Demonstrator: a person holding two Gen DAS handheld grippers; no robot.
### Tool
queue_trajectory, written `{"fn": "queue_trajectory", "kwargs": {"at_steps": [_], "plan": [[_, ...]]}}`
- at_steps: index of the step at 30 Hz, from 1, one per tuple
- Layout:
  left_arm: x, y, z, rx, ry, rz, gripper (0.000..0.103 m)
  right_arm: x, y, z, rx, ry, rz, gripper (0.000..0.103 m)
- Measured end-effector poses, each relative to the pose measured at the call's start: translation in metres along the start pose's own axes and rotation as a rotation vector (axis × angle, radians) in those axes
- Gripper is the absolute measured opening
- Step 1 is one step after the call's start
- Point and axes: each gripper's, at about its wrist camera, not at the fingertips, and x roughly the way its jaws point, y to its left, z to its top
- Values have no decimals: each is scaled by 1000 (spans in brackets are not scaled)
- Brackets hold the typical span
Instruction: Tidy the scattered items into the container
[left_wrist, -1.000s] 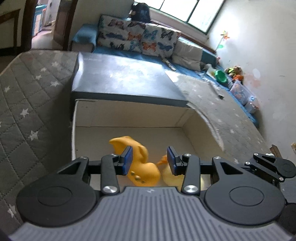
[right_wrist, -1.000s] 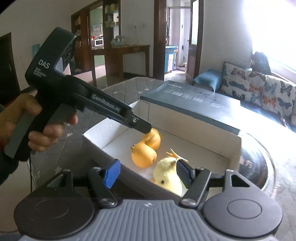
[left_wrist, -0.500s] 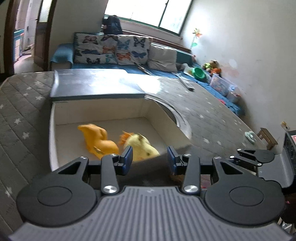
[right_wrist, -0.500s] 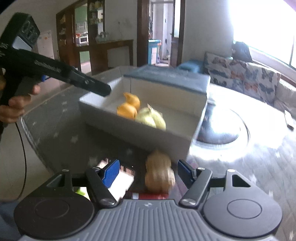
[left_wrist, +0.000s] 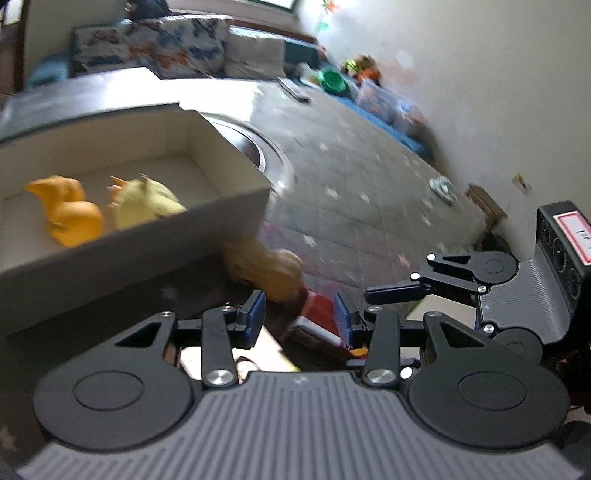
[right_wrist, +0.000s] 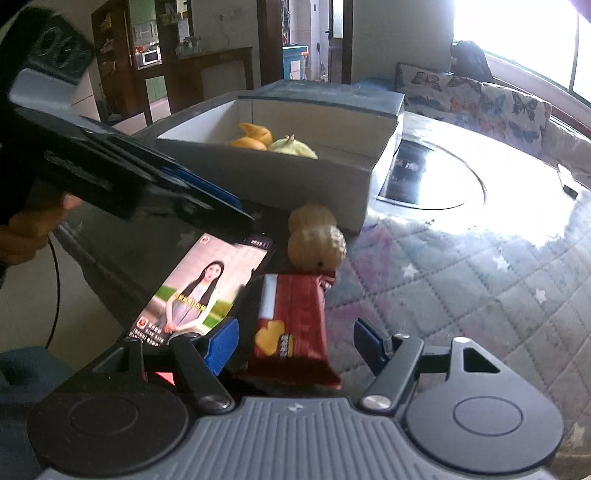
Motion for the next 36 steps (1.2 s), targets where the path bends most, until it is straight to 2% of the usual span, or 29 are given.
{"fn": "queue_trajectory", "kwargs": {"at_steps": [5, 11, 13, 29, 36], "plan": [[19, -6, 0, 26, 43, -27, 42, 1, 4, -5, -7, 2, -23, 68], [30, -4, 0, 20, 72, -28, 42, 8, 3, -9, 7, 25, -7, 58], [34, -3, 2, 14, 79, -31, 42, 9, 5, -10, 3, 30, -4, 51], [53, -1, 5, 10, 109, -33, 42, 9, 5, -14, 1, 24, -24, 50], [54, -4, 5, 24, 112, -41, 42, 8, 6, -13, -14, 20, -31, 44]]}}
